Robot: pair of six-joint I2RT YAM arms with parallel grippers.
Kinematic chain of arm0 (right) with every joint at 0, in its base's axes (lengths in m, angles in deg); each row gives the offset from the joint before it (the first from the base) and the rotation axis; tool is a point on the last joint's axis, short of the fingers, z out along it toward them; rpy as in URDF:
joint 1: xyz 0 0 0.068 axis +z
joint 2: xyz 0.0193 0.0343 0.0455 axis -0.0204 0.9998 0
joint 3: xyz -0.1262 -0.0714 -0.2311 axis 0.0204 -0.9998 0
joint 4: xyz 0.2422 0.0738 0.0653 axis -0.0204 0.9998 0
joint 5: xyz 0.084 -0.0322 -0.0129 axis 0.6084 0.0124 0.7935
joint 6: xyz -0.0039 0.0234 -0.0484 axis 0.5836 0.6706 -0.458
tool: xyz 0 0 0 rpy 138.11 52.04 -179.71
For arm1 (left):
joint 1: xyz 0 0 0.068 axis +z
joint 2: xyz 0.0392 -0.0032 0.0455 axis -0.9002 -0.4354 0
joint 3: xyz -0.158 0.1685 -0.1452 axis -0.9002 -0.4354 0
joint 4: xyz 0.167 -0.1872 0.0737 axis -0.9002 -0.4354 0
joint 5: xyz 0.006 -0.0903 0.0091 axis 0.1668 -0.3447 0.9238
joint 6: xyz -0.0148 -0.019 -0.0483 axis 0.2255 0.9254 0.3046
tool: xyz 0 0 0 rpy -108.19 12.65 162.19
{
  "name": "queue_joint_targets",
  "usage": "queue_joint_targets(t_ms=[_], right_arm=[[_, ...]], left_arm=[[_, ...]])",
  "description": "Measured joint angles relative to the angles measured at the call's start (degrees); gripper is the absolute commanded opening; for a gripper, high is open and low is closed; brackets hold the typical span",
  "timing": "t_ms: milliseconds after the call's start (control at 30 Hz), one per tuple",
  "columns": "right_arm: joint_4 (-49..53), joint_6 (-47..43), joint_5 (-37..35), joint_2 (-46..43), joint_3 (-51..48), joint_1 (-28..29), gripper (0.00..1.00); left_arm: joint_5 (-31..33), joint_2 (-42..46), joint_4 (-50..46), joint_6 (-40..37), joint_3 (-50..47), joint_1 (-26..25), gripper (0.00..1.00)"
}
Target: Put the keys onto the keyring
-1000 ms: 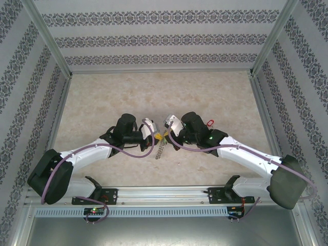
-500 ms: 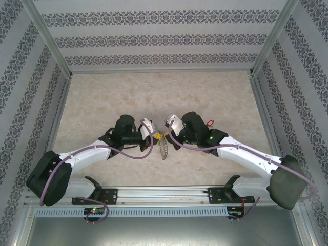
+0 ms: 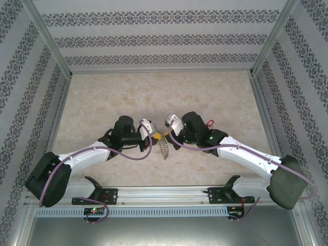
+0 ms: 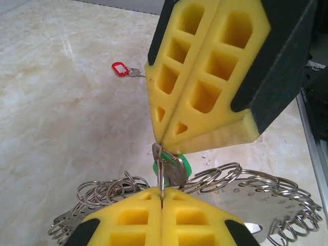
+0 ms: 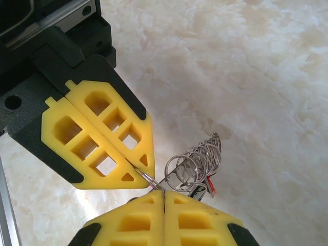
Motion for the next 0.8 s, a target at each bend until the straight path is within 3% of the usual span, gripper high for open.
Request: queue_joint_targets(t_ms=[200,433,800], right_arm=[[0.04,-0.04,0.5,0.02,0.0,-0.02,0.0],[0.44,-0.48,1.09,0.02,0.04,0.0,0.0],[1.36,-0.5,1.09,0.13,0.17,0.02,0.0]], left_arm=[[0.28,0.04,0.52,0.17,-0.31,0.0,0.0],[0.28,0.02,0.5,0.22,-0.31,0.0,0.17],[-0.37,-0.39,-1.29,-0.7,1.42,0.0,0.28]])
